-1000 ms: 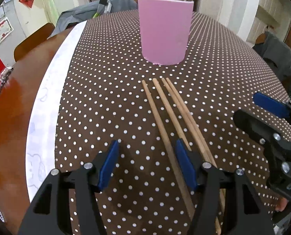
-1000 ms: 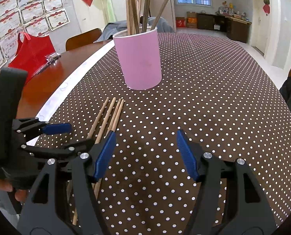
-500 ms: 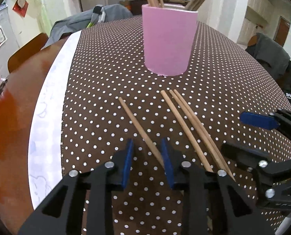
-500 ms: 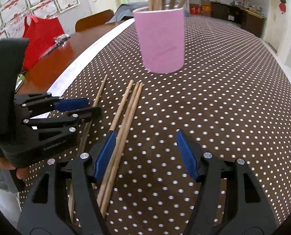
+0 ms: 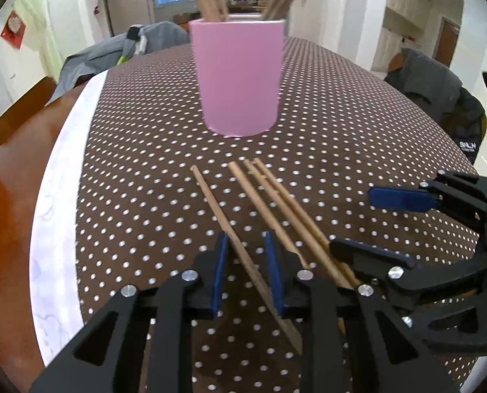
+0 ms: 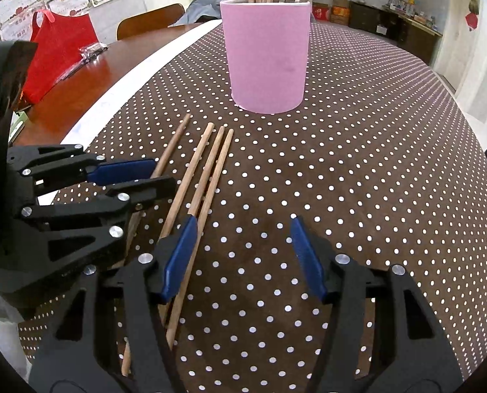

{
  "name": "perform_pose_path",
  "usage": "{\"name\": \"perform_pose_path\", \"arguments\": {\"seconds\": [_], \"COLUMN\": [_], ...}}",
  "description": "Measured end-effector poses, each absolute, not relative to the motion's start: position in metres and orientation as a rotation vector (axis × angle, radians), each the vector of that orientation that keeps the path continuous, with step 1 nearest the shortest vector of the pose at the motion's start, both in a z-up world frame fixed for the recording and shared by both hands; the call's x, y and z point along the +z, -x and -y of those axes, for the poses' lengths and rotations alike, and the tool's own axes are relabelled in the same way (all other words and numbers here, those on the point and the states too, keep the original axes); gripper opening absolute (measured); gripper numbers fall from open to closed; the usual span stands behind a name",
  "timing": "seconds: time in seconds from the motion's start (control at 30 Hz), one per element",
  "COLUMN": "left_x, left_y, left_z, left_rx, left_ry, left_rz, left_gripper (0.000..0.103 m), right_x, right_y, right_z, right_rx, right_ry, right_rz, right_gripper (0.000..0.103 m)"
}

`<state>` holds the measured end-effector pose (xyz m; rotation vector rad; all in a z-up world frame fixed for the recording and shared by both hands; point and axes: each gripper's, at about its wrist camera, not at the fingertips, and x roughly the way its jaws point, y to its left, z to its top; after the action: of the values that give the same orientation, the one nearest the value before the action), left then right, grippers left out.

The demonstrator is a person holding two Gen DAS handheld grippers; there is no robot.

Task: Organize utensils
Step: 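Close the left gripper on one chopstick while the right gripper closes on another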

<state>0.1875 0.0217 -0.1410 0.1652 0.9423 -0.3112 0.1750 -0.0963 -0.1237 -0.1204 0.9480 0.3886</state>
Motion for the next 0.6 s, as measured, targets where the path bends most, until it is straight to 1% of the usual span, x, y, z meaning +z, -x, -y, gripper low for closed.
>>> {"name": "perform_pose_path", "arguments": {"seconds": [0.23,0.33,0.43,0.47,0.5,0.53,0.6], "left_x": [-0.139,-0.138,-0.138,-0.138,-0.138,-0.138,-0.138], "left_y": [-0.191,-0.190,-0.188,-0.188,-0.189,-0.189,-0.192], "left_z": [-0.033,-0.034,-0.033,-0.032,-0.031,-0.030,-0.028], "left_rx": [-0.325,-0.317,-0.301,-0.297,-0.294,-0.292,-0.294], "left_ry": [-0.106,-0.100,-0.111,-0.117,-0.122,-0.128,-0.138], "left_rz": [-1.003,-1.040,-1.067,-1.070,-1.072,-1.075,-1.079], "left_gripper": [0.023,0.023,0.023,0.023,0.023,0.023,0.023], "right_x": [-0.119,-0.119,-0.119,-0.118,-0.117,-0.117,-0.115], "right_y": [-0.185,-0.194,-0.199,-0.201,-0.205,-0.208,-0.217], "right_z": [0.083,0.076,0.065,0.064,0.063,0.063,0.066], "right_rx": [0.415,0.445,0.458,0.470,0.475,0.476,0.478], "right_ry": [0.189,0.246,0.328,0.331,0.340,0.344,0.343], "right_rz": [-1.024,-1.085,-1.120,-1.134,-1.147,-1.157,-1.191], "right_gripper": [0.059,0.058,0.053,0.048,0.041,0.037,0.022]}}
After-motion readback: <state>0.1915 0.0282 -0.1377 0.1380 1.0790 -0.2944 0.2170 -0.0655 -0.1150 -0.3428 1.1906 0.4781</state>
